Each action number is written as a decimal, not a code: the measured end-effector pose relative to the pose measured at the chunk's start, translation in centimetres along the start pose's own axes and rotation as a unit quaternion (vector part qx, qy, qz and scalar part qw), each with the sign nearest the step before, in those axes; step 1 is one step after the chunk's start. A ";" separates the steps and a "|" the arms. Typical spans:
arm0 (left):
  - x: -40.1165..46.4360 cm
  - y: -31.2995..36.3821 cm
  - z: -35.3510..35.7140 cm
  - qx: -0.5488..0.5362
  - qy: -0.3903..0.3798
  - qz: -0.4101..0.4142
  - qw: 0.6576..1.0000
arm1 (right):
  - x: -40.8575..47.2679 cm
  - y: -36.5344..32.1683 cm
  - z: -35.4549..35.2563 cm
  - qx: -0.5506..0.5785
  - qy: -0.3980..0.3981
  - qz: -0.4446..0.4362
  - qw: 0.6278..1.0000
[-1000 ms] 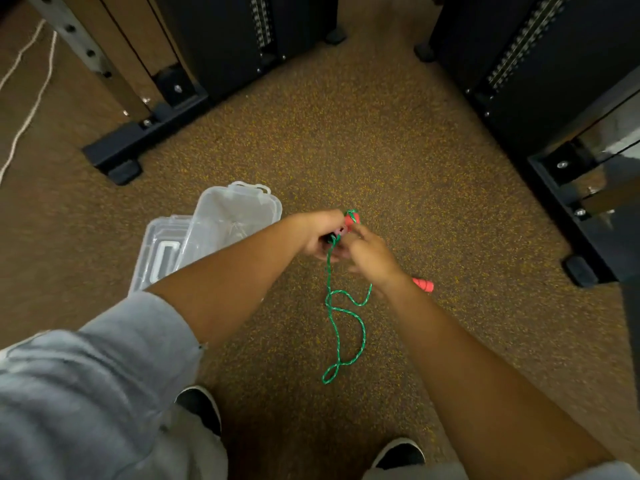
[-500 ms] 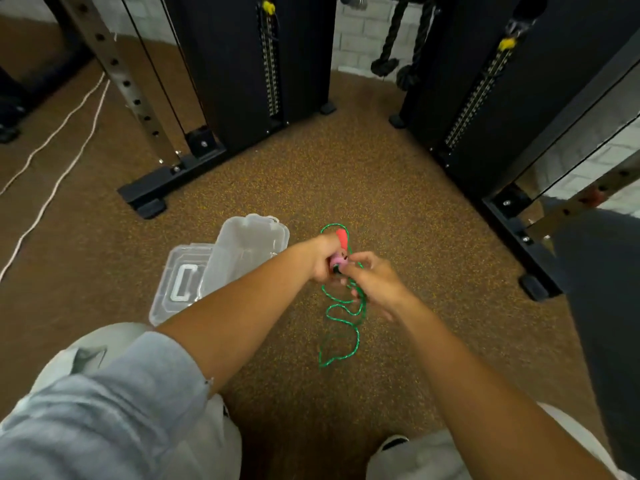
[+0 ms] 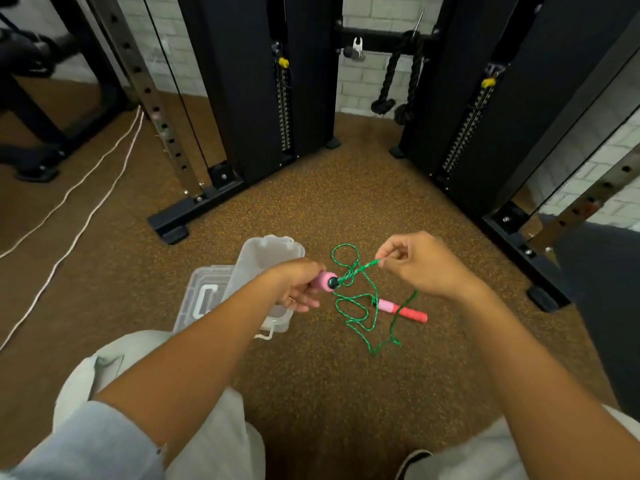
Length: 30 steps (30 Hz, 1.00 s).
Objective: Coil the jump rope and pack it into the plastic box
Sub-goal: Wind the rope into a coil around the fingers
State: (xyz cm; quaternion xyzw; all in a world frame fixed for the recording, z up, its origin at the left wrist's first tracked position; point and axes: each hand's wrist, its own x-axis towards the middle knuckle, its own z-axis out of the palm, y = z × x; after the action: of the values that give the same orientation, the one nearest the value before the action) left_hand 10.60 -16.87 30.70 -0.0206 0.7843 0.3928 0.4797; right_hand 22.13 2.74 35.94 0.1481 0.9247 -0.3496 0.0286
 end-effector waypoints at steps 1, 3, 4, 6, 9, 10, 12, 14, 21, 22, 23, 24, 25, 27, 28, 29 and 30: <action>-0.8 0.1 0.1 0.051 -0.006 0.004 0.999 | 0.0 -0.6 0.1 -0.001 0.014 -0.019 1.000; -2.4 0.5 0.4 0.215 -0.011 0.040 0.976 | -0.2 -1.8 0.4 0.017 0.028 -0.056 0.998; -2.9 0.8 0.5 0.303 -0.002 0.075 0.950 | -0.3 -2.4 0.6 0.017 0.031 -0.075 0.997; -3.3 1.3 0.5 0.324 0.051 0.165 0.930 | -0.4 -3.3 0.9 0.003 0.030 -0.104 0.994; -3.8 2.3 0.2 0.023 -0.010 0.260 0.965 | -0.3 -3.8 1.1 0.003 0.035 -0.120 0.992; -4.1 2.5 0.0 -0.041 -0.050 0.268 0.961 | -0.3 -3.9 1.1 0.004 0.045 -0.120 0.992; -4.7 2.7 -0.3 -0.110 -0.116 0.281 0.946 | -0.1 -4.1 1.1 0.016 0.079 -0.119 0.990; -5.3 2.8 -0.5 -0.116 -0.143 0.283 0.941 | -0.1 -4.2 0.9 0.041 0.111 -0.117 0.986; -8.2 3.4 -1.9 -0.078 -0.114 0.306 0.942 | -0.6 -3.8 -0.1 0.104 0.121 -0.103 0.982; -8.6 3.5 -2.2 -0.074 -0.114 0.310 0.941 | -0.7 -3.7 -0.3 0.113 0.119 -0.102 0.981; -9.0 3.6 -2.6 -0.064 -0.116 0.311 0.941 | -0.8 -3.7 -0.4 0.122 0.119 -0.104 0.980; -9.3 3.7 -2.9 -0.051 -0.121 0.307 0.943 | -0.9 -3.7 -0.5 0.130 0.121 -0.106 0.978; -9.6 3.7 -3.0 -0.041 -0.127 0.301 0.944 | -1.0 -3.9 -0.6 0.141 0.123 -0.111 0.976; -10.0 3.7 -3.0 -0.039 -0.148 0.290 0.945 | -1.0 -4.1 -0.5 0.151 0.132 -0.126 0.972; -10.3 3.7 -2.9 -0.045 -0.160 0.287 0.943 | -1.0 -4.1 -0.5 0.150 0.137 -0.132 0.970; -10.3 3.7 -2.8 -0.053 -0.171 0.287 0.941 | -1.0 -4.2 -0.4 0.147 0.138 -0.137 0.970; -10.5 3.8 -2.7 -0.064 -0.186 0.287 0.938 | -1.0 -4.2 -0.3 0.142 0.138 -0.140 0.970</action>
State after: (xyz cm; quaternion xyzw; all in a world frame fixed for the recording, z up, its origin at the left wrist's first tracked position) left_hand 12.73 -19.55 41.60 0.2481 0.6271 0.5601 0.4812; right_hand 21.87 -0.33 39.02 0.0670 0.8722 -0.4537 -0.1699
